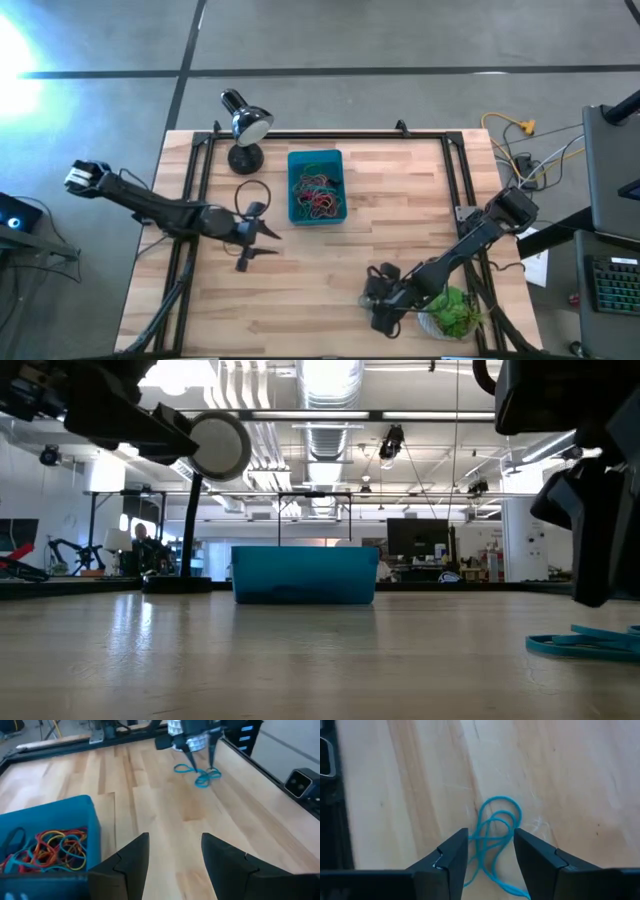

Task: Pick and place rubber bands into bin
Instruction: Put the blue rubber band into the blue bin

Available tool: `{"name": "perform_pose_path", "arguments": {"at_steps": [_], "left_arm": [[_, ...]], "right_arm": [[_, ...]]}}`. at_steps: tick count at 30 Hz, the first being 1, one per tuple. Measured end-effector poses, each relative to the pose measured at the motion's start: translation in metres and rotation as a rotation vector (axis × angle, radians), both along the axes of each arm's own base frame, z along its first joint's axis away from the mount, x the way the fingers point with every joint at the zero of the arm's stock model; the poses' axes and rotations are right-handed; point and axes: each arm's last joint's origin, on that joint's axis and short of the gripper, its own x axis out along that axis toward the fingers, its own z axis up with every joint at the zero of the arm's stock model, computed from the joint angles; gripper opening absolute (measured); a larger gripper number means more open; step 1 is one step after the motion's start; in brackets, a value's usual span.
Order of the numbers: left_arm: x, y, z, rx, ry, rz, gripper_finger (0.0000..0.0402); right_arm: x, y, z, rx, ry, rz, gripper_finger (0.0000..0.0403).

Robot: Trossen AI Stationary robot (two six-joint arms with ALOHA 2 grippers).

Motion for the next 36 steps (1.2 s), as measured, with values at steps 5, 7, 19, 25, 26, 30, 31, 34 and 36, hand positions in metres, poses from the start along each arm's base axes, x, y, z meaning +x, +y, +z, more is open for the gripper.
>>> {"name": "perform_pose_path", "arguments": {"at_steps": [5, 7, 19, 25, 26, 30, 31, 34, 36], "left_arm": [[-0.015, 0.002, -0.009, 0.005, -0.028, 0.003, 0.0166], [-0.022, 0.004, -0.010, 0.005, -0.054, 0.002, 0.0167], [-0.074, 0.020, -0.008, -0.042, -0.236, -0.006, 0.0167], [-0.095, 0.028, -0.010, -0.013, -0.308, 0.048, 0.0167], [-0.098, 0.029, -0.008, -0.016, -0.328, 0.060, 0.0166], [-0.104, 0.031, -0.008, 0.005, -0.355, 0.065, 0.0166], [-0.104, 0.031, -0.009, 0.016, -0.351, 0.067, 0.0166], [-0.104, 0.032, -0.008, 0.027, -0.353, 0.084, 0.0166], [-0.101, 0.032, -0.010, 0.044, -0.332, 0.114, 0.0167]], "right_arm": [[-0.003, -0.003, -0.005, -0.019, 0.009, -0.007, 0.0151], [-0.004, -0.004, -0.006, -0.028, 0.005, -0.009, 0.0151], [-0.006, -0.006, -0.016, 0.001, -0.043, -0.007, 0.0138], [-0.007, -0.007, -0.017, -0.002, -0.038, -0.009, 0.0136], [-0.007, -0.006, -0.019, -0.004, -0.035, -0.010, 0.0136], [-0.002, -0.003, -0.031, -0.025, -0.011, -0.018, 0.0136], [0.000, -0.001, -0.033, -0.028, -0.007, -0.018, 0.0136], [0.006, 0.004, -0.035, -0.042, 0.005, -0.019, 0.0136], [0.009, 0.005, -0.031, -0.069, 0.026, -0.021, 0.0134]]}}
